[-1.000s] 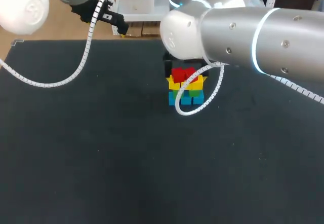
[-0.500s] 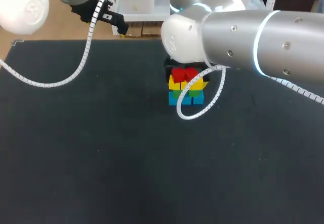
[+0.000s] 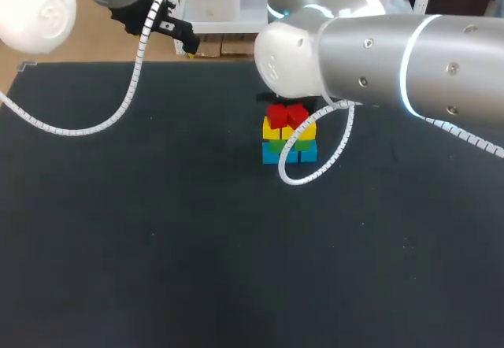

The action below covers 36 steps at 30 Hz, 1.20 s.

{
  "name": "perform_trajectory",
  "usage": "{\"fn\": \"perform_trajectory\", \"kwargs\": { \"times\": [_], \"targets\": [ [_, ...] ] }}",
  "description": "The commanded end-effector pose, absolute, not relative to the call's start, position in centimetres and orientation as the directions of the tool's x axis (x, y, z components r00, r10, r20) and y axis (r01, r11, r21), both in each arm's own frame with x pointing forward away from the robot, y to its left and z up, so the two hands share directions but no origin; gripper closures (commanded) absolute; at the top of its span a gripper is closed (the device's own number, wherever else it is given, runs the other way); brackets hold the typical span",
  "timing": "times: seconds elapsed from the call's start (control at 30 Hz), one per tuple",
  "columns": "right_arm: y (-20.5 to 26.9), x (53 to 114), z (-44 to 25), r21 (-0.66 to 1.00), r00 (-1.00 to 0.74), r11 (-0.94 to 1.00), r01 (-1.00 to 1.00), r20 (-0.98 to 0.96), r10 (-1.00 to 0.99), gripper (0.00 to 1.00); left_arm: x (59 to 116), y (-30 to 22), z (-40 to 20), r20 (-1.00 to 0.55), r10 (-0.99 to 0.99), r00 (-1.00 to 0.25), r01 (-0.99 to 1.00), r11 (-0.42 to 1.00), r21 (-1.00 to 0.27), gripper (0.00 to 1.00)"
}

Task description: Place the blue cubes, place green cubes on the blue cubes, place the yellow cubes on the green cubes, then place the red cubes on the yellow cubes, and place purple cube on the red cubes.

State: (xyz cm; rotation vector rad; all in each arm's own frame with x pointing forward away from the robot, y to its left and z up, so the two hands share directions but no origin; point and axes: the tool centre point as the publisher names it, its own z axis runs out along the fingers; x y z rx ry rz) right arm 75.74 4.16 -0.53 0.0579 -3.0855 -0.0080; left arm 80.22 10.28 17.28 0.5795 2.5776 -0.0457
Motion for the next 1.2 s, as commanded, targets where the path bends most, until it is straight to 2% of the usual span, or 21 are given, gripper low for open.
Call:
{"fn": "perform_trajectory", "kwargs": {
  "times": [0.03,0.13,0.5,1.2],
  "targets": [
    [4.1,75.4,-0.5,0.007,-0.998,0.999,-0.037,0.051,-0.037,0.83,80.1,10.3,17.3,-0.475,0.394,-0.787,0.410,0.909,0.073,0.00],
    [4.0,75.4,-0.6,0.008,-0.998,0.999,-0.036,0.052,-0.036,1.00,80.1,10.3,17.3,-0.475,0.394,-0.787,0.410,0.909,0.073,0.00],
    [4.4,76.1,-0.5,0.023,-1.000,0.999,-0.029,-0.003,-0.029,1.00,80.1,10.3,17.3,-0.475,0.394,-0.787,0.410,0.909,0.073,0.00],
    [3.5,78.5,5.4,0.074,-0.991,0.997,-0.027,-0.129,-0.017,1.00,80.1,10.3,17.3,-0.475,0.394,-0.787,0.410,0.909,0.073,0.00]
  ]
}}
